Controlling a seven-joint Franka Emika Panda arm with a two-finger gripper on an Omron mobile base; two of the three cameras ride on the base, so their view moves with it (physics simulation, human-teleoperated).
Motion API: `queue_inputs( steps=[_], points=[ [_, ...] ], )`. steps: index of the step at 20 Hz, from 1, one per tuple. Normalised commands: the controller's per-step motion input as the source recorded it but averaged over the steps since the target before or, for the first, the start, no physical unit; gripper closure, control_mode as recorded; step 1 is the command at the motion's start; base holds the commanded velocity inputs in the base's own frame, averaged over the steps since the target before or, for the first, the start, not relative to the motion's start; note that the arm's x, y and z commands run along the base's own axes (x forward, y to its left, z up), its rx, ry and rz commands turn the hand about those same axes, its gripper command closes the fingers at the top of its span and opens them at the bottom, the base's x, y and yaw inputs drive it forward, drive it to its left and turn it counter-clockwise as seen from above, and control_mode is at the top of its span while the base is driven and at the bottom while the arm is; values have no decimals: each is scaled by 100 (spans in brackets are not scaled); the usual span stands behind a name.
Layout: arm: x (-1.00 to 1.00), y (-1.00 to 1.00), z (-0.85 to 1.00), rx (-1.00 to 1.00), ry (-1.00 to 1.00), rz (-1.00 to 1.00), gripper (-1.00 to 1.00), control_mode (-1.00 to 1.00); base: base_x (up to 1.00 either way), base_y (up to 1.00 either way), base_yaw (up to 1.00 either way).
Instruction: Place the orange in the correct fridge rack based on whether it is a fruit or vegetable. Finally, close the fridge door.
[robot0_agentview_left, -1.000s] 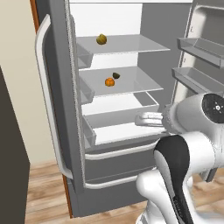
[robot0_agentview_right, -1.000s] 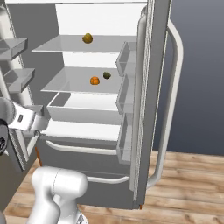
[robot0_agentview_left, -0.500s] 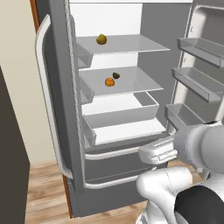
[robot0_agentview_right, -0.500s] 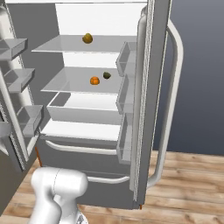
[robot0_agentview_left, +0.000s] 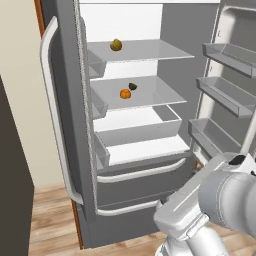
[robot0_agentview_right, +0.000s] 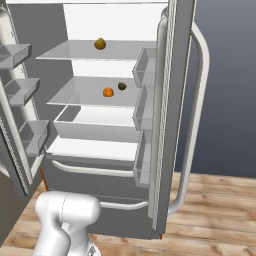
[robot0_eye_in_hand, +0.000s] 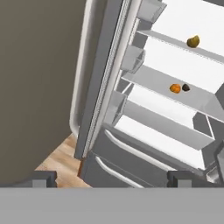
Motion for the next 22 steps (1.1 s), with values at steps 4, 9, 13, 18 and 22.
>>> queue_inputs(
  steps=[4, 9, 13, 18, 22],
  points=[
    [55, 100, 0, -22, 0, 3, -100, -100, 0, 0, 0],
    [71, 100, -10, -19, 0, 1, -100, -100, 0, 0, 0],
    [78, 100, -40, -21, 0, 6, -100, -100, 0, 0, 0],
    [85, 89, -36, -20, 0, 4, -100, -100, 0, 0, 0],
    [91, 83, -29, -23, -5, 0, -100, -100, 0, 0, 0]
  ],
)
